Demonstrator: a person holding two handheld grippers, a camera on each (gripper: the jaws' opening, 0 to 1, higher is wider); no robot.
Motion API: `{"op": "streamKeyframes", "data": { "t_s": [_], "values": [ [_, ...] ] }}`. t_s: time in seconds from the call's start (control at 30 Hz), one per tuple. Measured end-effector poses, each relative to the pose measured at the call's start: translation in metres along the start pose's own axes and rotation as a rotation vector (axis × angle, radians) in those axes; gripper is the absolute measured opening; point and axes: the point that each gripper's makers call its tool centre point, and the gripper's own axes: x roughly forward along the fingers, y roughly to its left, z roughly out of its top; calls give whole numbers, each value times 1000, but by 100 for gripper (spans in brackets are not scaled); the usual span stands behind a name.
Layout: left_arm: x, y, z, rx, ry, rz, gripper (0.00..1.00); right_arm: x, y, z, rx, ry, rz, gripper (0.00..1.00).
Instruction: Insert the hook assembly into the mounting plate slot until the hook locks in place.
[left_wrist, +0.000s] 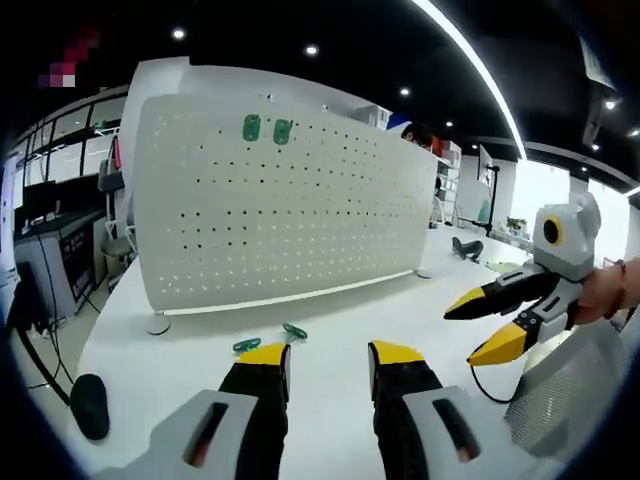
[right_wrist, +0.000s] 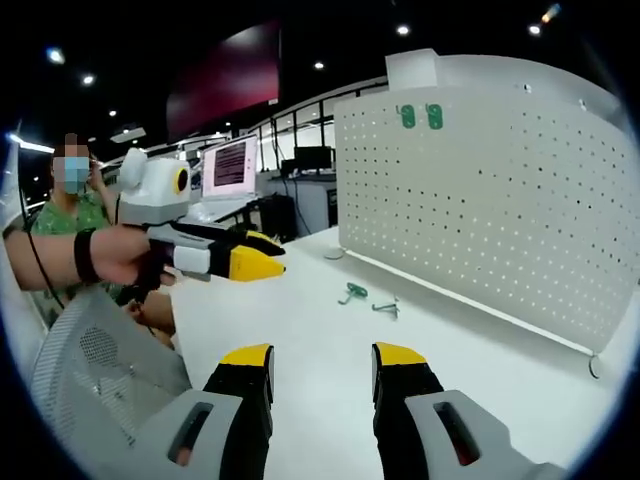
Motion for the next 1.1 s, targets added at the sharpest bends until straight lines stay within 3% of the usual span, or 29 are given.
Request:
{"op": "streamKeyframes", "data": {
  "t_s": [0.37,0.47,0.53,0.57,0.73,1.1],
  "values": [
    [18,21,-9,17,53,21,30,-8,0,-5,8,-2,-13,39],
    [23,28,-12,7,42,44,32,-9,1,-5,12,-3,-13,39],
    [28,31,-15,8,32,43,33,-9,2,-7,17,1,-8,39],
    [29,34,-19,-19,45,53,33,-9,3,-7,15,2,-8,39],
    [38,44,-29,-8,73,69,32,-9,7,-9,12,7,-2,39],
    [52,57,-26,21,97,69,30,-13,9,-16,31,16,-9,39]
  ]
}}
